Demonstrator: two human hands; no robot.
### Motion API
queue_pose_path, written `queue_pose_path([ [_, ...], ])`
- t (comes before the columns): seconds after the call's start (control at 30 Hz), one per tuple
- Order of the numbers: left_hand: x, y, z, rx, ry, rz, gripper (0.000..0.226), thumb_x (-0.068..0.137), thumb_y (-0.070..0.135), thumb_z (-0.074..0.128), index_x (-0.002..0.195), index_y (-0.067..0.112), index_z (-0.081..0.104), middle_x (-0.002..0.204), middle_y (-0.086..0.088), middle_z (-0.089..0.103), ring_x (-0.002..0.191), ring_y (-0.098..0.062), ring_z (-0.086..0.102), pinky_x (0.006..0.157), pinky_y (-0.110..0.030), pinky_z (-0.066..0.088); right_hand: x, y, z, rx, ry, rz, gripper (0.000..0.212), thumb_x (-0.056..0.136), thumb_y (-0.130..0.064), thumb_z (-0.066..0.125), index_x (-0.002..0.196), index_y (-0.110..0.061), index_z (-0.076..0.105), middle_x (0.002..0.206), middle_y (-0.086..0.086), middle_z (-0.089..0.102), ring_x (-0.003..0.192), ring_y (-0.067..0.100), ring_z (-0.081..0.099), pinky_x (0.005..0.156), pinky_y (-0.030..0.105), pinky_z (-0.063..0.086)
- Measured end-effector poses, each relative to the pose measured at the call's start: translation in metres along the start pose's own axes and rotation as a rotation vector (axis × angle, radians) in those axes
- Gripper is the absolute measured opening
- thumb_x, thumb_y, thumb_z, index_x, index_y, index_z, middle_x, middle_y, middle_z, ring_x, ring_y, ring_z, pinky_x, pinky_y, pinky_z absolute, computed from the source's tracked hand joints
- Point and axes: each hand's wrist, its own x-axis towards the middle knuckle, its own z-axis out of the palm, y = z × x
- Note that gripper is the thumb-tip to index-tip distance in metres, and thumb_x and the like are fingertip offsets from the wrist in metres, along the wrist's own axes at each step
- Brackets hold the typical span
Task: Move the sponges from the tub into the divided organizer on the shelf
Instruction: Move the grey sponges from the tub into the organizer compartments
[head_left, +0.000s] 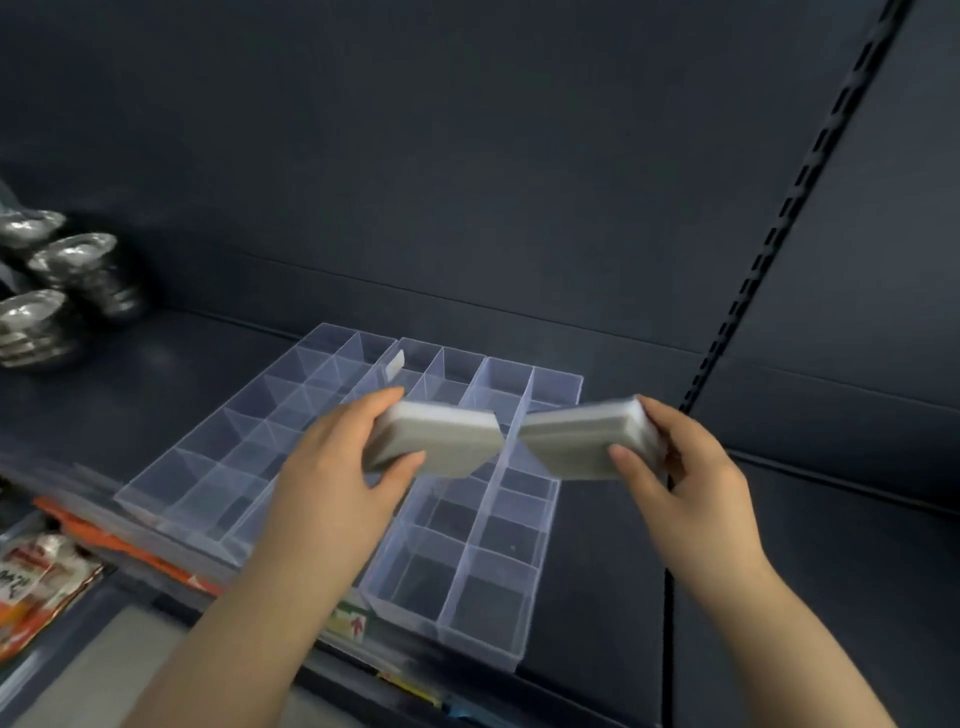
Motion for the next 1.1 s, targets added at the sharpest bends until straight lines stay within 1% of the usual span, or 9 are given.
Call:
queue_pose_path([
  [0.17, 0.049, -0.037, 0.002, -0.100, -0.098, 0.096, 0.054, 0.076, 0.023, 0.073, 0.125, 0.028, 0.052, 0.115, 0.006, 0.058, 0.098, -0.008, 0.050, 0.080, -0.020, 0.036, 0.000, -0.020, 0.021, -0.080, 0.150, 0.064, 0.043, 0.085, -0.021, 0.063, 0.123, -0.036, 0.050, 0.105, -0.031, 0.051, 0.102, -0.005, 0.050, 0.081, 0.013, 0.037],
  [0.27, 0.077, -0.058, 0.001, -0.159, -0.113, 0.144, 0.054, 0.074, 0.021, 0.075, 0.124, 0.025, 0.054, 0.113, 0.009, 0.057, 0.099, -0.009, 0.052, 0.081, -0.023, 0.038, 0.008, -0.032, 0.036, -0.161, 0.253, 0.077, 0.043, 0.086, -0.019, 0.062, 0.127, -0.027, 0.050, 0.109, -0.023, 0.049, 0.102, 0.001, 0.049, 0.086, 0.019, 0.038],
  [0.43, 0.107, -0.088, 0.001, -0.242, -0.181, 0.174, 0.053, 0.074, 0.021, 0.075, 0.123, 0.024, 0.056, 0.105, 0.017, 0.052, 0.093, 0.000, 0.044, 0.079, -0.022, 0.037, 0.032, -0.048, 0.062, -0.314, 0.313, 0.047, 0.047, 0.090, -0.014, 0.057, 0.135, -0.018, 0.044, 0.119, -0.015, 0.039, 0.099, -0.013, 0.033, 0.083, 0.004, 0.030],
  [0.5, 0.115, -0.097, 0.001, -0.256, -0.208, 0.194, 0.053, 0.074, 0.020, 0.075, 0.123, 0.023, 0.056, 0.106, 0.016, 0.052, 0.093, 0.000, 0.042, 0.081, -0.023, 0.036, 0.045, -0.052, 0.068, -0.376, 0.300, 0.026, 0.048, 0.090, -0.011, 0.055, 0.136, -0.017, 0.043, 0.119, -0.012, 0.038, 0.099, -0.012, 0.031, 0.082, -0.002, 0.025],
  [0.53, 0.119, -0.100, 0.001, -0.258, -0.220, 0.207, 0.053, 0.074, 0.020, 0.075, 0.123, 0.023, 0.056, 0.108, 0.014, 0.053, 0.093, -0.001, 0.042, 0.081, -0.023, 0.036, 0.053, -0.053, 0.070, -0.403, 0.290, 0.024, 0.048, 0.090, -0.010, 0.055, 0.136, -0.018, 0.042, 0.120, -0.011, 0.039, 0.100, -0.009, 0.032, 0.082, -0.001, 0.023],
  [0.67, 0.128, -0.108, 0.000, -0.260, -0.255, 0.245, 0.054, 0.072, 0.017, 0.077, 0.123, 0.020, 0.057, 0.113, 0.003, 0.061, 0.099, -0.014, 0.053, 0.082, -0.026, 0.038, 0.085, -0.048, 0.078, -0.489, 0.225, 0.047, 0.043, 0.089, -0.009, 0.053, 0.131, -0.018, 0.046, 0.129, 0.000, 0.045, 0.114, 0.014, 0.043, 0.087, 0.011, 0.025],
  [0.77, 0.133, -0.112, -0.001, -0.240, -0.262, 0.264, 0.055, 0.072, 0.018, 0.076, 0.124, 0.020, 0.056, 0.112, 0.001, 0.061, 0.101, -0.020, 0.055, 0.080, -0.028, 0.040, 0.103, -0.037, 0.082, -0.547, 0.121, 0.072, 0.042, 0.090, -0.008, 0.051, 0.131, -0.016, 0.046, 0.132, 0.005, 0.044, 0.120, 0.023, 0.041, 0.092, 0.020, 0.029],
  [0.93, 0.139, -0.115, 0.000, -0.240, -0.261, 0.246, 0.056, 0.073, 0.018, 0.076, 0.125, 0.021, 0.055, 0.114, 0.001, 0.060, 0.102, -0.017, 0.054, 0.082, -0.029, 0.040, 0.120, -0.025, 0.086, -0.646, -0.014, 0.075, 0.042, 0.090, -0.008, 0.052, 0.132, -0.013, 0.046, 0.130, 0.010, 0.045, 0.121, 0.029, 0.042, 0.100, 0.028, 0.033],
  [1.1, 0.142, -0.113, 0.004, -0.218, -0.244, 0.223, 0.057, 0.072, 0.018, 0.077, 0.124, 0.021, 0.055, 0.110, 0.002, 0.060, 0.100, -0.018, 0.056, 0.081, -0.028, 0.040, 0.132, -0.015, 0.087, -0.667, -0.128, 0.081, 0.041, 0.091, -0.011, 0.050, 0.132, -0.016, 0.045, 0.132, 0.006, 0.044, 0.121, 0.025, 0.041, 0.101, 0.030, 0.035],
])
